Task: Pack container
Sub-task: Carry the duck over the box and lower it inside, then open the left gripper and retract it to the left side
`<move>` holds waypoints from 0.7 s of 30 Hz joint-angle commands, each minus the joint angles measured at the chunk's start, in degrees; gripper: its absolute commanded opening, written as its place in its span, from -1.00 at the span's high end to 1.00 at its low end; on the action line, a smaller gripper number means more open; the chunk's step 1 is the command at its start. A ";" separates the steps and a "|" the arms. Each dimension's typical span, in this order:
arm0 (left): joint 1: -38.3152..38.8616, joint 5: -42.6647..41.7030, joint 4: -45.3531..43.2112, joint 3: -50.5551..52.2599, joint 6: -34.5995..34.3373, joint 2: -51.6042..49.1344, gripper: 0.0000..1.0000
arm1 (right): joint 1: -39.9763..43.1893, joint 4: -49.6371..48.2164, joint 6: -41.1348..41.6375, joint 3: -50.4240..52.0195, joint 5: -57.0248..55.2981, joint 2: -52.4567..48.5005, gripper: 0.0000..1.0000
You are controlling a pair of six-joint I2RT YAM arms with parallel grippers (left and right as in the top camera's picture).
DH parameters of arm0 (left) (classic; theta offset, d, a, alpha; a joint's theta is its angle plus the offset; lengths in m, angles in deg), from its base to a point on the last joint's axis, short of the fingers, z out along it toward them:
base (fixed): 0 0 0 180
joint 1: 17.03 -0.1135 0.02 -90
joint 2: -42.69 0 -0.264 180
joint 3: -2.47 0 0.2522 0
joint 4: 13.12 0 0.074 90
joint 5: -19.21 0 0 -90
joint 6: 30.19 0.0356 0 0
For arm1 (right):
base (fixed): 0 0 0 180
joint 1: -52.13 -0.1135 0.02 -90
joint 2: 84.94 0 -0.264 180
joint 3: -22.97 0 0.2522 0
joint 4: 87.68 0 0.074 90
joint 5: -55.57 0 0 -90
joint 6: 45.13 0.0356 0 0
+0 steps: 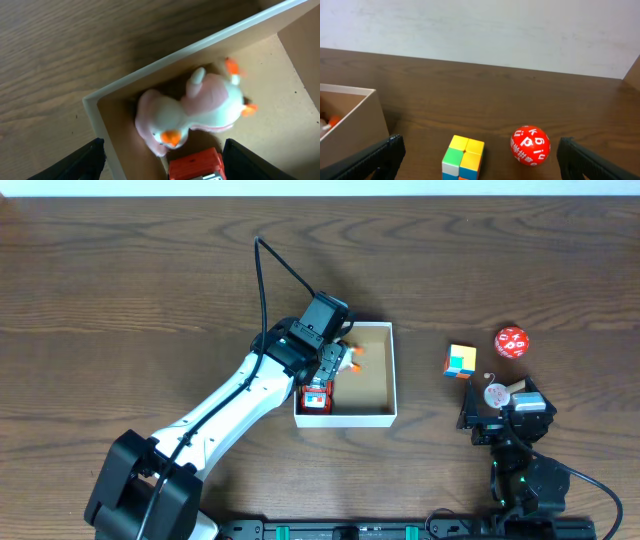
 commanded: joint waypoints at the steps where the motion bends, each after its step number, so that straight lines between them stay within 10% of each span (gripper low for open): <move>1: -0.04 0.90 -0.76 0.42 -0.26 0.07 -0.51 | -0.55 0.07 -0.52 0.20 0.07 0.13 -0.99; 21: -18.16 5.40 0.50 -2.01 -18.05 16.17 -0.62 | -0.55 0.07 -0.52 0.20 0.07 0.13 -0.99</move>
